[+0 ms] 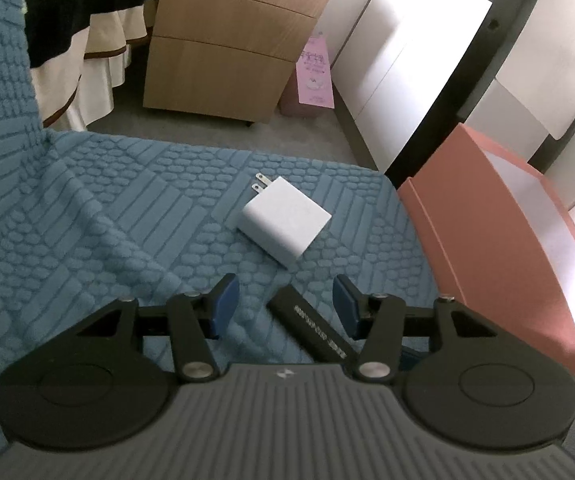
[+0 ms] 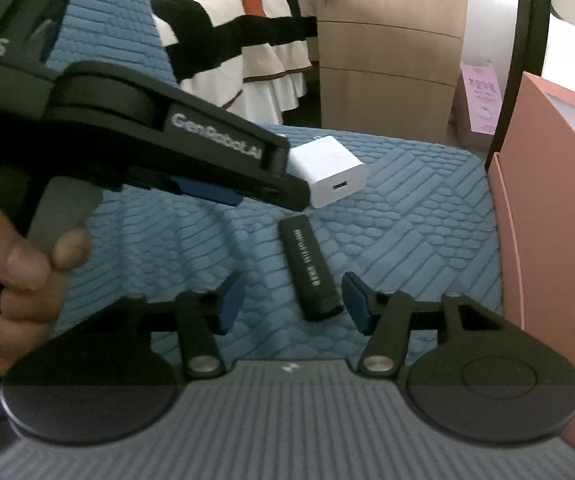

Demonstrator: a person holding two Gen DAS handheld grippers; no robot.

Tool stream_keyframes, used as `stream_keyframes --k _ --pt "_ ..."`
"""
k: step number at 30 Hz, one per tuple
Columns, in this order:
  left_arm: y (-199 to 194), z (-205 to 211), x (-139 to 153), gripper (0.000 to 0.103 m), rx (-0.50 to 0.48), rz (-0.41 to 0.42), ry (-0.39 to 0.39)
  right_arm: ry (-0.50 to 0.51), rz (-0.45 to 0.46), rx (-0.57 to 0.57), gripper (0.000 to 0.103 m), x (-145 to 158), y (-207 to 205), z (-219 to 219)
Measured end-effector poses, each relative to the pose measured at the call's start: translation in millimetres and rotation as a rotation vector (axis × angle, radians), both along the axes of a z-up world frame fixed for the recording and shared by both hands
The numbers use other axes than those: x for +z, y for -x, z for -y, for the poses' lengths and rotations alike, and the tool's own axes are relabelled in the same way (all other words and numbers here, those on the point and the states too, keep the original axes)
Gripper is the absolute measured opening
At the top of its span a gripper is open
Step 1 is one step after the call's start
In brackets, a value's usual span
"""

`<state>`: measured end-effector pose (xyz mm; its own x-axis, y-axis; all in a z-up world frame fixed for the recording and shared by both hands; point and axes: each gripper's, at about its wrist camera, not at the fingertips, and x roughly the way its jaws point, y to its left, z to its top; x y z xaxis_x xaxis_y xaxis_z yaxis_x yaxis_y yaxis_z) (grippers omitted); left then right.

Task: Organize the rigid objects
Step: 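Move both tools back to the second white charger and black USB stick, then grasp the white charger with the left tool while the right tool grasps the USB stick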

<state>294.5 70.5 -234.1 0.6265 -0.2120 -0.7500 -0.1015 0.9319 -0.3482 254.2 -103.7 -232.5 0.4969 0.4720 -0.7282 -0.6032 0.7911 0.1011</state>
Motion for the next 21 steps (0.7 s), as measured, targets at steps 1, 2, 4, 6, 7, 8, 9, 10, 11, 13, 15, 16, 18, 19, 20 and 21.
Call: stream_keyframes --k 1,2,4,6,7,8,9,10,11,13,15,16,18,19,20,21 --pt "-3 0 -1 0.058 -0.002 -0.001 -0.005 -0.001 0.0 0.001 0.055 -1 -2 -1" --pt "-5 0 -2 0.058 -0.001 0.001 -0.01 -0.001 0.001 0.003 0.055 -3 -4 -1" --pt "-9 1 -3 0.058 -0.002 0.01 -0.02 0.006 0.011 0.009 0.055 -5 -6 -3" --pt "-16 1 -3 0.058 -0.009 0.02 -0.037 0.01 0.012 0.016 0.053 -7 -9 -5" --pt "-19 2 -3 0.059 -0.016 0.023 -0.046 0.009 0.01 0.02 0.051 -8 -10 -5" --pt "-23 2 -4 0.059 -0.022 0.024 -0.052 0.01 0.009 0.026 0.049 -9 -11 -6" --pt "-26 2 -5 0.059 -0.026 0.024 -0.059 0.017 0.011 0.031 0.046 -10 -11 -7" --pt "-29 3 -6 0.06 -0.025 0.023 -0.069 0.021 0.013 0.035 0.046 -11 -13 -8" --pt "-33 3 -8 0.063 -0.022 0.023 -0.08 0.024 0.012 0.039 0.046 -12 -13 -9" --pt "-39 4 -11 0.065 -0.023 0.022 -0.094 0.027 0.007 0.047 0.045 -14 -13 -10" --pt "-46 5 -15 0.065 -0.034 0.017 -0.102 0.04 0.019 0.058 0.045 -14 -13 -12" --pt "-50 5 -17 0.068 -0.039 0.015 -0.106 0.049 0.023 0.063 0.044 -13 -12 -13" --pt "-55 5 -20 0.074 -0.04 0.016 -0.114 0.065 0.027 0.069 0.043 -13 -12 -15" --pt "-57 5 -22 0.076 -0.041 0.017 -0.116 0.074 0.028 0.074 0.043 -12 -12 -15" --pt "-59 5 -23 0.076 -0.046 0.018 -0.114 0.083 0.03 0.076 0.043 -12 -12 -16" --pt "-62 5 -25 0.076 -0.052 0.015 -0.111 0.085 0.031 0.079 0.043 -12 -12 -16"
